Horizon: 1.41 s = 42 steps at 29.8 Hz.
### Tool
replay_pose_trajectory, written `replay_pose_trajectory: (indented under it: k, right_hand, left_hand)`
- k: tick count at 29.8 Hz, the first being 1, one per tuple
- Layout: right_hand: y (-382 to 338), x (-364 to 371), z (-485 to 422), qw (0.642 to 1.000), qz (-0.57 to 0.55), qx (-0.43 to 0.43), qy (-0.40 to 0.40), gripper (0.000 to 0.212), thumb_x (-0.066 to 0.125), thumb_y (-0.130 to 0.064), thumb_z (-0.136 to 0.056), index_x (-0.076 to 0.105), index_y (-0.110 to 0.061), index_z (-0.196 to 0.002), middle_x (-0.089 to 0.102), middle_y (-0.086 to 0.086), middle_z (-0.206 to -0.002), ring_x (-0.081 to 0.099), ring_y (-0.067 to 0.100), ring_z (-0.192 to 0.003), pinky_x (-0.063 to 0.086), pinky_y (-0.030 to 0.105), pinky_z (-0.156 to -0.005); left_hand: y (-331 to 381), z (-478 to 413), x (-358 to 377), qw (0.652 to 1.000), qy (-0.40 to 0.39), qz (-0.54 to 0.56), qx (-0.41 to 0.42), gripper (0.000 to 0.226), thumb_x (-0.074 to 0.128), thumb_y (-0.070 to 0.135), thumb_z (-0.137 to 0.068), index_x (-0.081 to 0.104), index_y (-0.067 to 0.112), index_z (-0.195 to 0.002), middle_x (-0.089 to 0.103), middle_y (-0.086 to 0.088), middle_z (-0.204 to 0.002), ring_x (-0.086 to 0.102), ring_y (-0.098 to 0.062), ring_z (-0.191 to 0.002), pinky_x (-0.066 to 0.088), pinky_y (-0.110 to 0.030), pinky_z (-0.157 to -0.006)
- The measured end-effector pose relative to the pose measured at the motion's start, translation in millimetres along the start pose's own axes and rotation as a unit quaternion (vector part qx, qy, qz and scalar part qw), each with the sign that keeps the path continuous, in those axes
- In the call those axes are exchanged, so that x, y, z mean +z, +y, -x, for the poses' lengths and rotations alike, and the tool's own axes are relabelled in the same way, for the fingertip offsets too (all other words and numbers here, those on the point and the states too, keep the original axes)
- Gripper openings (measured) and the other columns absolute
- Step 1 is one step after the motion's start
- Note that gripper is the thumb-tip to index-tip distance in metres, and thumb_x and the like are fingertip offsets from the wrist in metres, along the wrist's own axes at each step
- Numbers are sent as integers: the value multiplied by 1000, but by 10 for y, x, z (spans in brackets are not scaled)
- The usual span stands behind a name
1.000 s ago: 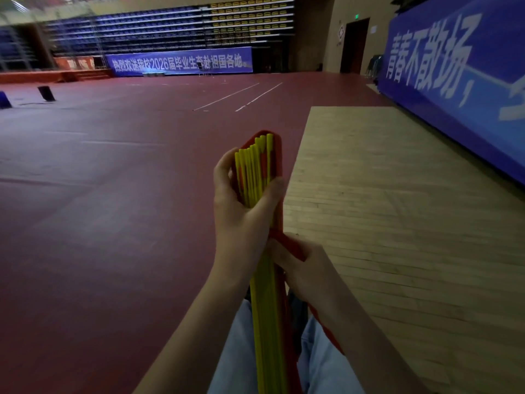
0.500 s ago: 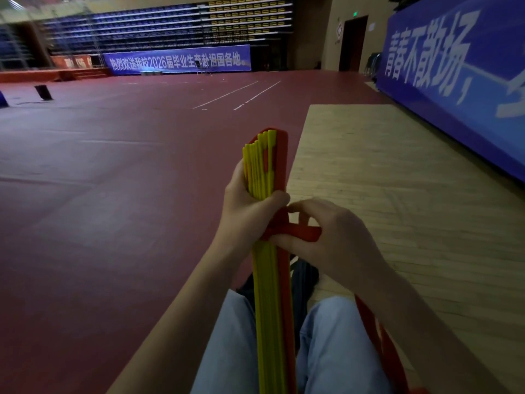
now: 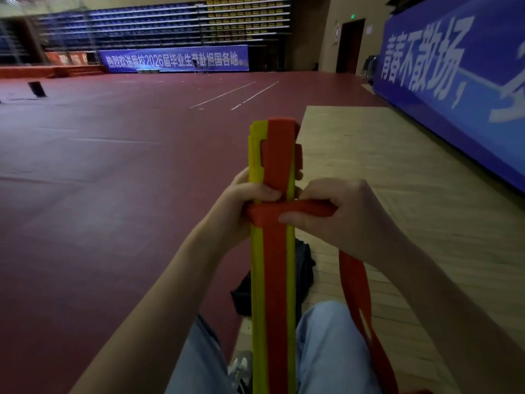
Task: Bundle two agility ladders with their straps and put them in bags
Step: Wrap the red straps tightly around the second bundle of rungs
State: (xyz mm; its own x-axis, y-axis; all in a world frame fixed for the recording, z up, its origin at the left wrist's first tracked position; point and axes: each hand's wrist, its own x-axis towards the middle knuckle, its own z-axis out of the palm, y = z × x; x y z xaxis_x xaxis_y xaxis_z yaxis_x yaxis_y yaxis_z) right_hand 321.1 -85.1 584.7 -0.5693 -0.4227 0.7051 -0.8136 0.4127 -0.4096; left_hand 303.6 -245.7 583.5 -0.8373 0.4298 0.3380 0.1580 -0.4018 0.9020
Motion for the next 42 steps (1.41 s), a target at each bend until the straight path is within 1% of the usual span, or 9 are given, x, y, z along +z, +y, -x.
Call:
replay_pose_trajectory:
  k: [5,10,17,24,27,30,34,37,42]
  right_hand:
    - [-6,-58,-9,999,-15,-6,31,18,68,-33,-73,65,-16,-74,54,-20,-68,55,0,-62,41,6,-56]
    - [-31,-52,-40,996,-66,39,49,14,67,-29,-76,61,-17,-72,63,-7,-66,61,10,-62,46,13,-53]
    - [-35,5,-21,967,-236,99,-6,25,50,1,-89,46,-14,-69,53,-20,-50,53,-6,-46,39,4,-47]
    - [28,176,50,974,-210,66,56,12,45,-25,-90,47,-21,-79,51,-2,-67,54,-1,-58,44,11,-54]
    - [44,249,44,973,-200,55,97,8,44,-29,-88,50,-28,-83,57,0,-89,55,-2,-68,44,8,-58]
    - [57,274,12,967,-223,74,103,16,47,-35,-85,56,-48,-81,59,-20,-107,60,3,-81,46,12,-65]
    - [34,240,2,967,-229,63,91,8,50,-37,-86,54,-39,-79,63,-4,-101,62,16,-76,51,20,-61]
    - [14,243,12,963,-244,66,96,15,49,-36,-86,56,-45,-77,62,-8,-93,61,11,-72,50,19,-59]
    - [0,238,20,968,-228,49,93,11,44,-29,-89,51,-25,-81,59,13,-98,57,26,-68,50,30,-54]
  left_hand:
    - [-16,-29,-26,997,-80,7,-18,46,86,33,-49,74,20,-92,73,2,-88,69,-11,-80,54,-23,-67]
    - [-53,-83,-22,997,-67,35,-23,53,88,35,-48,74,18,-96,73,-3,-93,70,-17,-84,55,-27,-69]
    - [-73,-44,-20,999,-33,6,-6,66,90,37,-44,66,13,-101,71,-6,-94,69,-22,-85,56,-33,-70]
    - [36,17,-15,998,-16,-67,9,27,67,21,-58,74,23,-84,72,-2,-78,69,-19,-68,56,-30,-60]
    - [-15,33,15,996,46,-67,30,41,69,27,-56,67,17,-95,71,-3,-80,69,-22,-70,57,-34,-61]
    - [-82,40,60,995,87,-31,41,46,70,29,-54,64,19,-99,71,-3,-81,69,-21,-70,56,-33,-57]
    - [-97,42,83,995,88,-25,49,48,70,30,-56,62,24,-103,70,-4,-89,69,-20,-73,55,-32,-57]
    - [-68,33,69,984,112,-102,90,49,72,31,-55,62,21,-102,64,-13,-102,68,-18,-78,54,-26,-62]
    - [267,11,-30,969,24,-235,68,83,74,31,-54,34,54,-123,67,17,-93,68,-13,-90,54,-22,-69]
